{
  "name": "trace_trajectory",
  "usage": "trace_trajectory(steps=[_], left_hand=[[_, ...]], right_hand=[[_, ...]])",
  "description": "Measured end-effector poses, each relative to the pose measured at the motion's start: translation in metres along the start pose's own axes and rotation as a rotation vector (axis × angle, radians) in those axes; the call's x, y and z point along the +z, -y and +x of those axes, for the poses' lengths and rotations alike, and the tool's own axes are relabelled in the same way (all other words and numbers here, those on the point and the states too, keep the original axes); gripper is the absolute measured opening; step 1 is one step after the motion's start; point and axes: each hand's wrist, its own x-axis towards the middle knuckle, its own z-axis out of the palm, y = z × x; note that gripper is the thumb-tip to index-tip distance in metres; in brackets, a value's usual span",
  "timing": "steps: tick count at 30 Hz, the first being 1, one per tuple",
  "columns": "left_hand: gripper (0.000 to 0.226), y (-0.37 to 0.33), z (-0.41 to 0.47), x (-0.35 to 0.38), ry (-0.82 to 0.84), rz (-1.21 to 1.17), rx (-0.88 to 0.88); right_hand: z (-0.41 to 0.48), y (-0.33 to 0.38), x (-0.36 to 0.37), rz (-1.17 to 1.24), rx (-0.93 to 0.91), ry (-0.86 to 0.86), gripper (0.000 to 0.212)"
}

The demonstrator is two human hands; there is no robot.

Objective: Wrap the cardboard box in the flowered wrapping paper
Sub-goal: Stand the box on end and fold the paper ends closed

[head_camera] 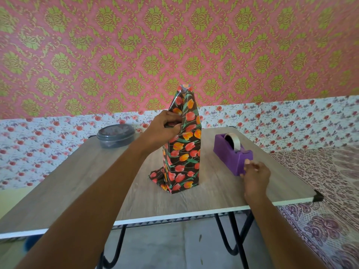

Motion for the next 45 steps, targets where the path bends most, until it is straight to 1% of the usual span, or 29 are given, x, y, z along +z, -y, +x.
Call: trace_trajectory(steps=[3,6,8,10,12,15,17,19,22,24,26,29,31,33,35,37,38,41,45], left_hand=[[0.024,-0.001,0.000,0.002,0.017,0.042,0.018],[0.022,-0.002,0.000,0.002,0.054,0.100,0.012],[0.026,-0.003,0.001,-0.001,0.090,0.202,0.025],[0.028,-0.003,0.002,-0.005,0.136,0.304,0.038],[0.026,-0.004,0.002,-0.009,0.171,0.394,0.054],[0.025,-0.008,0.003,-0.010,0.215,0.469,0.044],[0.026,-0.014,0.003,-0.011,0.237,0.512,0.048],[0.027,-0.019,0.003,-0.011,0.256,0.552,0.073],[0.030,-0.021,0.001,-0.008,0.239,0.572,0.119],[0.026,-0.018,0.000,-0.007,0.188,0.521,0.111],[0.024,-0.014,-0.001,-0.005,0.147,0.502,0.128],[0.022,-0.009,0.000,-0.003,0.117,0.525,0.177],[0.025,-0.005,0.001,-0.002,0.088,0.509,0.203],[0.028,-0.003,0.001,0.000,0.063,0.485,0.226],[0.029,-0.003,0.001,0.001,0.046,0.463,0.229],[0.031,-0.005,0.001,0.001,0.025,0.438,0.199],[0.034,-0.007,0.002,0.002,0.016,0.432,0.166],[0.053,-0.014,0.003,0.001,0.018,0.415,0.051],[0.058,-0.022,0.003,0.002,0.026,0.325,-0.028]], right_hand=[[-0.018,0.035,0.009,0.000,-0.211,0.126,0.004],[-0.037,0.096,0.029,0.034,-0.501,0.304,0.009],[-0.049,0.138,0.044,0.034,-0.669,0.406,0.008],[-0.058,0.172,0.061,-0.003,-0.793,0.494,0.007],[-0.064,0.195,0.077,-0.061,-0.873,0.534,0.005],[-0.070,0.214,0.094,-0.144,-0.954,0.485,0.007],[-0.073,0.221,0.100,-0.129,-0.968,0.496,0.007],[-0.075,0.226,0.102,-0.109,-0.963,0.560,0.005],[-0.073,0.237,0.112,-0.200,-0.937,0.676,0.009],[-0.070,0.247,0.120,-0.368,-0.869,0.780,0.013],[-0.066,0.255,0.129,-0.587,-0.849,0.856,0.017],[-0.062,0.262,0.139,-0.920,-0.906,0.919,0.015],[-0.061,0.266,0.144,-1.115,-0.886,0.939,0.015],[-0.059,0.270,0.145,-1.221,-0.839,0.945,0.015],[-0.058,0.275,0.145,-1.246,-0.800,0.958,0.013],[-0.057,0.276,0.143,-1.222,-0.776,0.985,0.012],[-0.057,0.277,0.141,-1.204,-0.767,1.000,0.012],[-0.055,0.278,0.135,-1.168,-0.737,1.038,0.016],[-0.052,0.273,0.131,-1.173,-0.774,1.040,0.022]])
